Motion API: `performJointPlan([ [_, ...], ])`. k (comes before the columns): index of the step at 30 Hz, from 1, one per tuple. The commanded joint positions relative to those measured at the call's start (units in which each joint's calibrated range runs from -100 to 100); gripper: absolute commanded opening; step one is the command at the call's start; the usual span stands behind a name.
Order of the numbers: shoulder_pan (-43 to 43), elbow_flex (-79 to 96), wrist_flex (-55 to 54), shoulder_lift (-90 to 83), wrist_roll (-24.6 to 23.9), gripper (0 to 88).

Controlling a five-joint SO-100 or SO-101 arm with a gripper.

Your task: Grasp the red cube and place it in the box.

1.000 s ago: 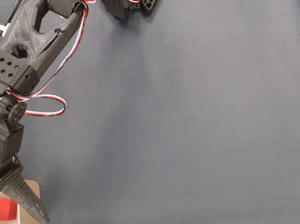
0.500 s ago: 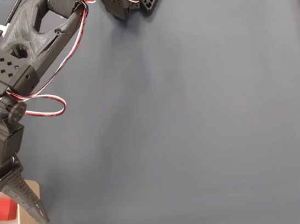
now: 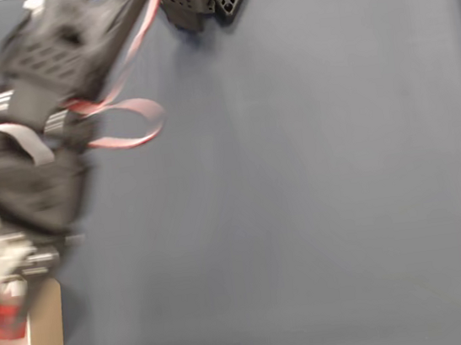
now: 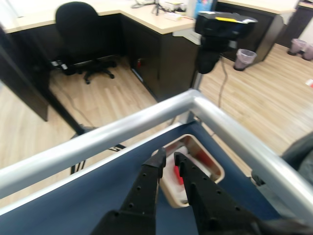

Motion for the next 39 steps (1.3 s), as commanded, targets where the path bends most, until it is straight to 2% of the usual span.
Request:
performJointPlan([
  [1, -8.14, 12.24, -2.72, -16.62, -0.98, 0.0],
  [6, -15.38, 30.21, -4.69, -31.0, -1.61, 0.0],
  [12, -21.21, 62.33, -12.8, -52.93, -0.88, 0.0],
  [19, -24.9, 93.99, -11.41, -78.06, -0.63, 0.0],
  [24, -25.04, 110.05, -0.92, -95.21, -0.83, 0.0],
  [29, -24.9, 118.62, 17.85, -109.51, -1.95, 0.0],
  [35, -24.12, 118.62, 33.26, -110.9, -2.83, 0.0],
  [39, -23.83, 118.71, 38.26, -110.9, -2.78, 0.0],
])
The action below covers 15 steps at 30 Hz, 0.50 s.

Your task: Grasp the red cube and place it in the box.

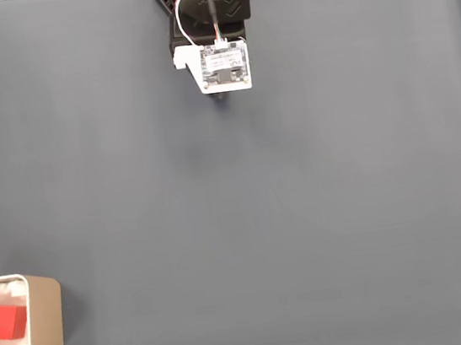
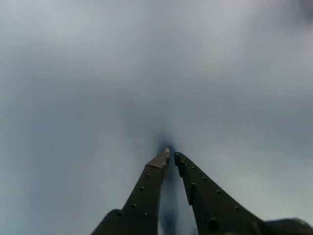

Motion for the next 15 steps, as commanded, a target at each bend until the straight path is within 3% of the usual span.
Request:
performJointPlan([
  [1, 0.42, 0.45, 4.05, -0.69, -0.78, 0.0],
  [15, 0.42, 0.45, 4.05, -0.69, -0.24, 0.2],
])
